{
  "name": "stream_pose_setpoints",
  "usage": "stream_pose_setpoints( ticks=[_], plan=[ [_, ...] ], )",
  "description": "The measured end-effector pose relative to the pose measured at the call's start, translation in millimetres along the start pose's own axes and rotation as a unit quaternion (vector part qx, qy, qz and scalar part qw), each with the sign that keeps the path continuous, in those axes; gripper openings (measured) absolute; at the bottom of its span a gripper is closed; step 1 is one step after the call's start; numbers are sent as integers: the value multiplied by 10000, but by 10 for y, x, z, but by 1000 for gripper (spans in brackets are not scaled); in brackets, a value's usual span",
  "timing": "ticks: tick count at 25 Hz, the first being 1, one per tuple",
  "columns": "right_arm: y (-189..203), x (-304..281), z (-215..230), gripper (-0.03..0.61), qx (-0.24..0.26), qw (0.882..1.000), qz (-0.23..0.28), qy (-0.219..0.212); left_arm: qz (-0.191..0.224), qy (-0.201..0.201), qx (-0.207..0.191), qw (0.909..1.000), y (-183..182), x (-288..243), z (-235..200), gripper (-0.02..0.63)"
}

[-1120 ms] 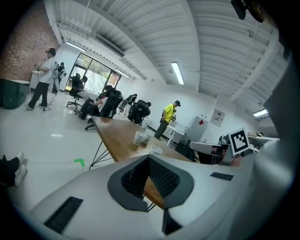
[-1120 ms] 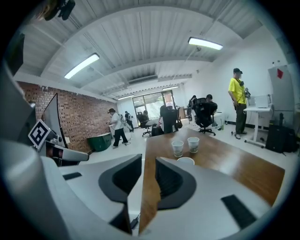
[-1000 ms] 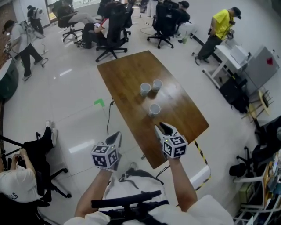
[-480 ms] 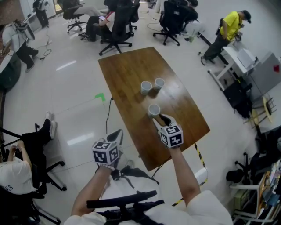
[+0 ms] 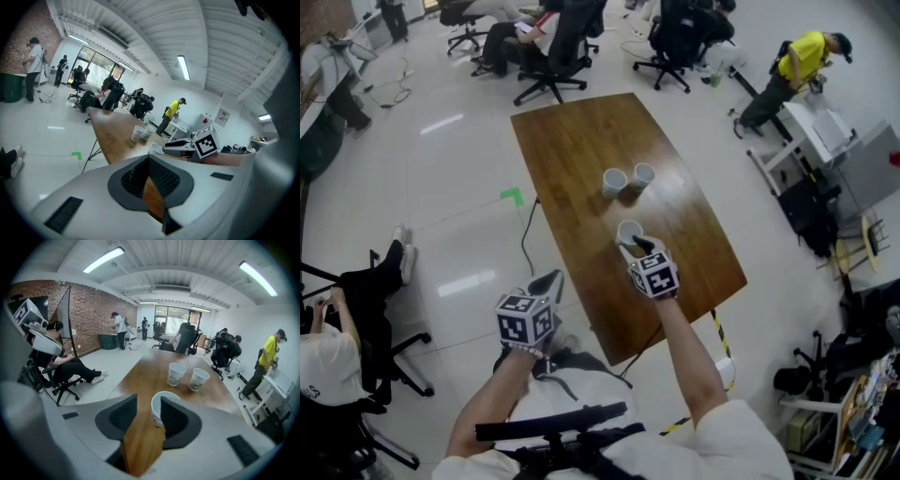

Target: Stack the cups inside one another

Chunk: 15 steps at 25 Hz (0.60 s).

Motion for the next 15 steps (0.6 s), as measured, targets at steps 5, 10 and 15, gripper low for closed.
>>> stream_pose_setpoints(
  ticks=[5, 10, 15],
  plan=[
    [122, -204, 2, 143, 220, 9991, -357, -18, -38, 48, -9, 10000, -73, -47, -46, -3],
    [136, -362, -37, 138, 509, 9972, -554, -32, -65, 28, 15, 10000, -140, -43, -143, -3],
    [250, -488, -13, 126, 579, 9951, -797, -51, -100, -22, 73, 9999, -176, -53, -250, -3]
  ],
)
Point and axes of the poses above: the fingertips, and each gripper's own axes: x backward along the fingers, z to its right, y out of its underside, the point moved 1 cm from there along x, backward along the fingers, and after that the axes turned 8 degrees about y, right-handed, at the moved point
